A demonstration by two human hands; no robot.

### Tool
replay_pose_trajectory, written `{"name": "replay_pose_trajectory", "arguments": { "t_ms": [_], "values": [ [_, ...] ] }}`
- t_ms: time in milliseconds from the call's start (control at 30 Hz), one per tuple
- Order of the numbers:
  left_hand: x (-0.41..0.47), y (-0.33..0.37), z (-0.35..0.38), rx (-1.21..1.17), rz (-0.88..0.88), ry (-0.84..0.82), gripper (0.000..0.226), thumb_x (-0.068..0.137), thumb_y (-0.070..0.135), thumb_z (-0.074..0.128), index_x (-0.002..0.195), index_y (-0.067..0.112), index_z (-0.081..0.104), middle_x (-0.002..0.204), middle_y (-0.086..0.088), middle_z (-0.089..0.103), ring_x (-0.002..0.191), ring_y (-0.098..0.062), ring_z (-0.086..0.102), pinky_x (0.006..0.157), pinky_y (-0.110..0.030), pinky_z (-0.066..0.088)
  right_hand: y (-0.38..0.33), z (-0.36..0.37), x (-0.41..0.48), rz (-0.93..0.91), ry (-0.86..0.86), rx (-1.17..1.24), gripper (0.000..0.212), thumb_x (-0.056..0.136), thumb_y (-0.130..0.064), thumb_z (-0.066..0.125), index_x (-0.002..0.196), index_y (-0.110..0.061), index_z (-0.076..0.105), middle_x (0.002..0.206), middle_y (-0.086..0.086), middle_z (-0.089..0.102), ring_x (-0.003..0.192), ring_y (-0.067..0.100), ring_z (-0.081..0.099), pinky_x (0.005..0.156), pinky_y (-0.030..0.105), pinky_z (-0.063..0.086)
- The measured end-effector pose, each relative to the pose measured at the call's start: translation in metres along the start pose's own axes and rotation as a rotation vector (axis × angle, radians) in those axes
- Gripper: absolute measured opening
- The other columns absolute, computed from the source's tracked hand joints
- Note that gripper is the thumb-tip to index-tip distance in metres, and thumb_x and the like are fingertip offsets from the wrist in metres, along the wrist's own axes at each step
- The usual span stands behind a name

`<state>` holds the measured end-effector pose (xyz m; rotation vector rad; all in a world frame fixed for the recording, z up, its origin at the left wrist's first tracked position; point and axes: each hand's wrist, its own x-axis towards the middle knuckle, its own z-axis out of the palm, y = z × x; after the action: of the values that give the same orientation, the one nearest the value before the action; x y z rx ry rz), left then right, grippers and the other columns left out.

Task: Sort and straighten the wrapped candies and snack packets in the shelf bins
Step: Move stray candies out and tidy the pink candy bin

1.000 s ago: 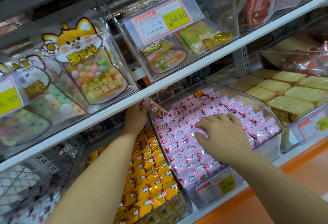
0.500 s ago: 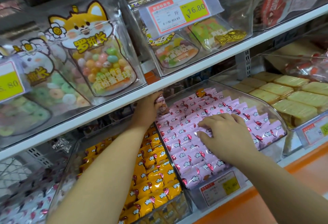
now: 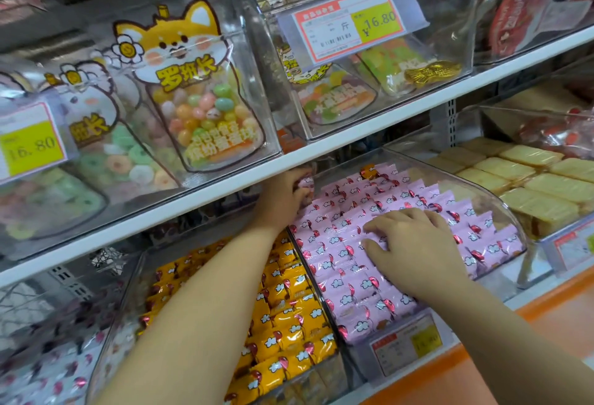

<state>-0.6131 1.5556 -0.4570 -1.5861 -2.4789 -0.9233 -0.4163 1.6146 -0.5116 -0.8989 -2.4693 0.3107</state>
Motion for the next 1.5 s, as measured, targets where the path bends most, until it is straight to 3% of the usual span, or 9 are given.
{"name": "replay_pose_trajectory", "arguments": {
  "t_ms": [167, 267, 367, 433, 633, 900, 1100, 1333, 1500],
  "values": [
    [-0.020, -0.003, -0.004, -0.013, -0.130, 0.299, 0.035, 0.096, 0.019, 0.051, 0.129, 0.011, 0.052, 0.129, -0.007, 0.056, 0.120, -0.019, 0.050, 0.095, -0.015, 0.030, -0.001, -0.005, 0.002, -0.007, 0.034, 0.077, 0.032, 0.092, -0.045, 0.046, 0.121, -0.036, 0.056, 0.125, -0.012, 0.057, 0.120, 0.014, 0.043, 0.109, 0.036, 0.019],
    [-0.047, 0.002, -0.008, -0.064, -0.078, 0.367, 0.037, 0.093, 0.021, 0.056, 0.130, 0.017, 0.052, 0.129, -0.001, 0.055, 0.119, -0.015, 0.050, 0.096, -0.015, 0.031, -0.005, -0.013, 0.001, -0.022, 0.081, 0.185, 0.034, 0.090, -0.036, 0.056, 0.123, -0.028, 0.058, 0.121, -0.004, 0.062, 0.113, 0.018, 0.051, 0.102, 0.033, 0.029],
    [-0.076, 0.022, -0.010, -0.154, 0.090, 0.249, 0.040, 0.088, 0.020, 0.064, 0.122, 0.036, 0.052, 0.112, 0.023, 0.053, 0.097, 0.019, 0.048, 0.082, 0.004, 0.030, -0.013, -0.015, -0.003, -0.072, 0.048, 0.338, 0.049, 0.087, -0.031, 0.062, 0.133, -0.027, 0.048, 0.131, -0.003, 0.054, 0.115, 0.017, 0.050, 0.095, 0.030, 0.038],
    [-0.088, 0.036, -0.011, -0.194, 0.120, 0.150, 0.042, 0.083, 0.020, 0.070, 0.105, 0.048, 0.047, 0.100, 0.036, 0.050, 0.092, 0.025, 0.047, 0.082, 0.003, 0.035, -0.018, -0.012, -0.006, -0.108, 0.032, 0.413, 0.058, 0.086, -0.029, 0.064, 0.138, -0.031, 0.039, 0.134, -0.010, 0.050, 0.115, 0.011, 0.049, 0.091, 0.027, 0.041],
    [-0.090, 0.055, -0.017, -0.202, 0.222, 0.012, 0.033, 0.080, 0.030, 0.071, 0.107, 0.036, 0.053, 0.106, 0.024, 0.057, 0.101, 0.006, 0.056, 0.091, -0.018, 0.047, -0.015, -0.023, -0.008, -0.145, 0.075, 0.575, 0.029, 0.084, -0.018, 0.067, 0.106, -0.033, 0.056, 0.086, -0.016, 0.062, 0.075, 0.001, 0.057, 0.062, 0.023, 0.046],
    [-0.020, -0.016, 0.000, 0.248, -0.308, -0.307, 0.049, 0.094, 0.024, 0.044, 0.142, 0.024, 0.037, 0.148, -0.005, 0.038, 0.136, -0.027, 0.033, 0.112, -0.050, 0.027, 0.005, -0.026, -0.006, 0.030, 0.184, 0.552, 0.030, 0.085, -0.011, 0.062, 0.111, -0.025, 0.057, 0.092, -0.011, 0.059, 0.080, 0.010, 0.053, 0.062, 0.010, 0.036],
    [0.005, -0.025, 0.003, 0.365, -0.243, -0.502, 0.054, 0.072, 0.037, 0.039, 0.123, 0.027, 0.053, 0.137, -0.008, 0.050, 0.131, -0.034, 0.039, 0.105, -0.064, 0.026, 0.003, -0.018, -0.001, 0.026, 0.176, 0.561, 0.031, 0.085, -0.012, 0.063, 0.111, -0.027, 0.056, 0.093, -0.015, 0.054, 0.075, 0.002, 0.050, 0.059, 0.010, 0.035],
    [0.006, -0.032, 0.000, 0.358, -0.201, -0.636, 0.030, 0.091, 0.025, 0.035, 0.097, 0.023, 0.064, 0.133, -0.011, 0.051, 0.130, -0.029, 0.038, 0.113, -0.058, 0.006, 0.008, -0.010, 0.001, 0.009, 0.105, 0.521, 0.038, 0.085, -0.012, 0.062, 0.118, -0.029, 0.053, 0.098, -0.010, 0.058, 0.061, -0.006, 0.043, 0.055, 0.017, 0.036],
    [0.015, -0.037, 0.003, 0.263, -0.156, -0.423, 0.035, 0.086, 0.033, 0.038, 0.076, 0.013, 0.064, 0.090, -0.010, 0.066, 0.086, -0.022, 0.056, 0.095, -0.049, 0.042, 0.007, -0.009, 0.000, 0.000, 0.065, 0.486, 0.042, 0.084, -0.015, 0.064, 0.120, -0.033, 0.051, 0.113, -0.014, 0.058, 0.062, 0.000, 0.049, 0.063, 0.026, 0.045]
  ]
}}
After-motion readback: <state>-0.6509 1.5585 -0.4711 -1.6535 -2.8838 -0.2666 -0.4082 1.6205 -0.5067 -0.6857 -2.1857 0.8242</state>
